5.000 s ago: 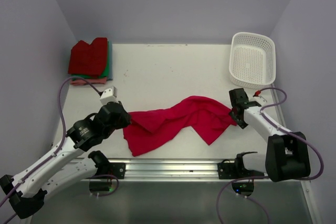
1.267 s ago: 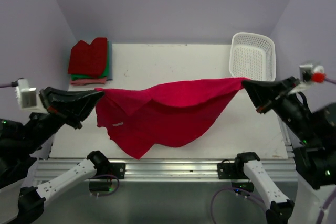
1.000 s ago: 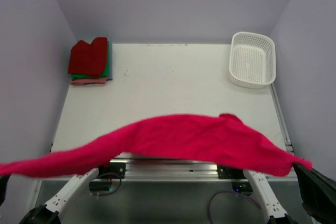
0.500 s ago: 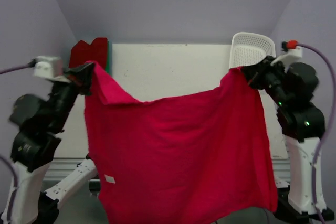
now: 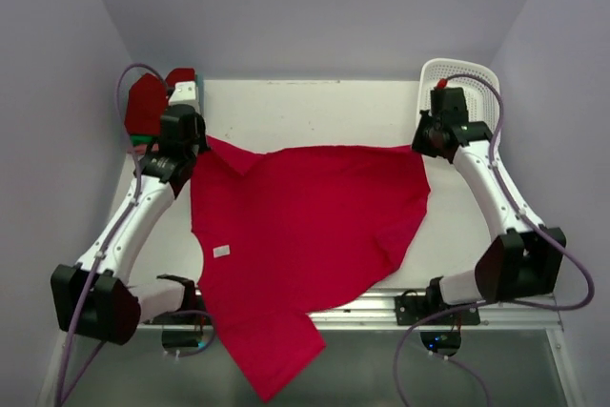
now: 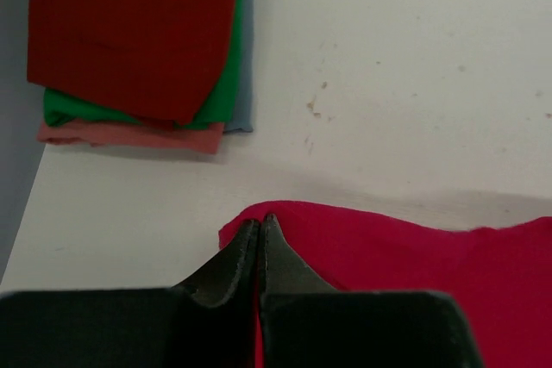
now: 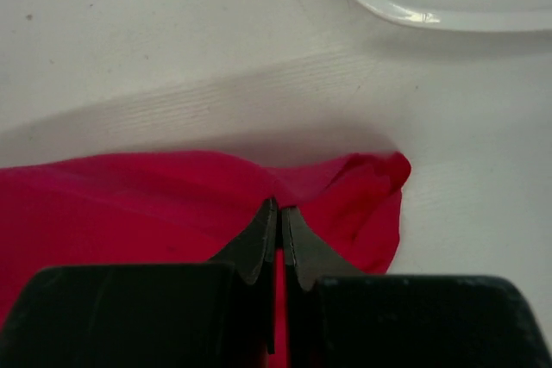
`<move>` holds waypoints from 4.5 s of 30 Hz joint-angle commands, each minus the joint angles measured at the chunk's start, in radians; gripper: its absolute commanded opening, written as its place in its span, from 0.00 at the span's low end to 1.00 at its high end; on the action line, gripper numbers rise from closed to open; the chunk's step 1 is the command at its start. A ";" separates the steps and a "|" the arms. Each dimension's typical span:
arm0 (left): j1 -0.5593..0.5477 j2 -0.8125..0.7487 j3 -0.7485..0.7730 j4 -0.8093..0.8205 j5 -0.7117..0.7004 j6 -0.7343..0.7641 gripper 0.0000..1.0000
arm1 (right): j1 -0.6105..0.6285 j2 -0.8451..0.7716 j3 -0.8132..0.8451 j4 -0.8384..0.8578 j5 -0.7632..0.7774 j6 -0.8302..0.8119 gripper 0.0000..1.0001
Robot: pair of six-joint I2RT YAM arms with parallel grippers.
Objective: Fold and stack the t-shirts
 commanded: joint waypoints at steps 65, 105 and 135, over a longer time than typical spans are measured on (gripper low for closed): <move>0.231 1.128 0.838 0.545 0.571 -0.093 0.36 | -0.041 0.933 0.766 0.406 0.426 0.066 0.19; -0.038 0.272 -0.480 0.391 0.442 -0.289 0.00 | 0.197 0.115 -0.245 0.325 0.186 0.129 0.25; -0.033 0.096 -0.390 0.050 0.195 -0.331 0.00 | 0.430 0.285 -0.201 -0.146 0.375 0.187 0.28</move>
